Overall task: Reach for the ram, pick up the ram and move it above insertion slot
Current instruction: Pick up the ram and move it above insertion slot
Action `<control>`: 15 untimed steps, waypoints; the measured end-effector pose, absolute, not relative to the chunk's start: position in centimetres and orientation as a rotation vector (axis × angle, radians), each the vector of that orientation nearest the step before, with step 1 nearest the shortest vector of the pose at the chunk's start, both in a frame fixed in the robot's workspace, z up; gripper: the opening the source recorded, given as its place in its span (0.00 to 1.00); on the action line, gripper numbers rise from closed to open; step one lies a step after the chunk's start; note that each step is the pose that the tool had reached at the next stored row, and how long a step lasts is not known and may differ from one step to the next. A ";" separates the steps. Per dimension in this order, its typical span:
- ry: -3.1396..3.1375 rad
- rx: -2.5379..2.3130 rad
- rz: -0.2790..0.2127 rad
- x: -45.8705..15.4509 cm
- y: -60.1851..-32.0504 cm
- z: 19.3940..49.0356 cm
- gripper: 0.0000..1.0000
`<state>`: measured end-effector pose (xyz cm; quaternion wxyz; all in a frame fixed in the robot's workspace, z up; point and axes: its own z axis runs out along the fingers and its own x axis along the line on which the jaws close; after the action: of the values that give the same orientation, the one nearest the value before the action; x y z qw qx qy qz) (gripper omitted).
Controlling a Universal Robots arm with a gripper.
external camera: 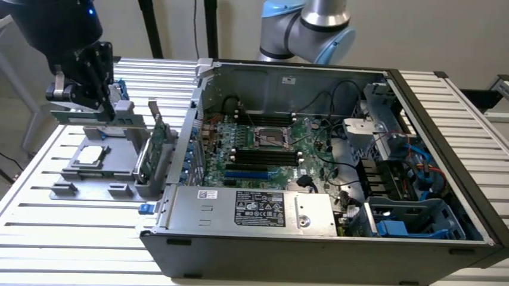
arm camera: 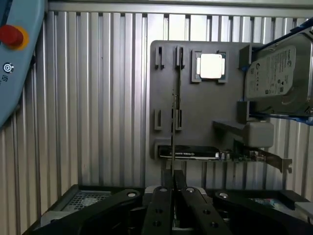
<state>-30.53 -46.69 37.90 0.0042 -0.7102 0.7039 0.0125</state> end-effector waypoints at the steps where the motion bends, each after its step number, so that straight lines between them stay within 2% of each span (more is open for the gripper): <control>1: 2.205 -2.225 0.040 -30.2 -46.7 38.0 0.13; 15: 2.198 -2.217 0.057 -25.4 -46.2 38.9 0.13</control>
<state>-25.44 -46.18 38.95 0.0096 -0.7101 0.7038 0.0183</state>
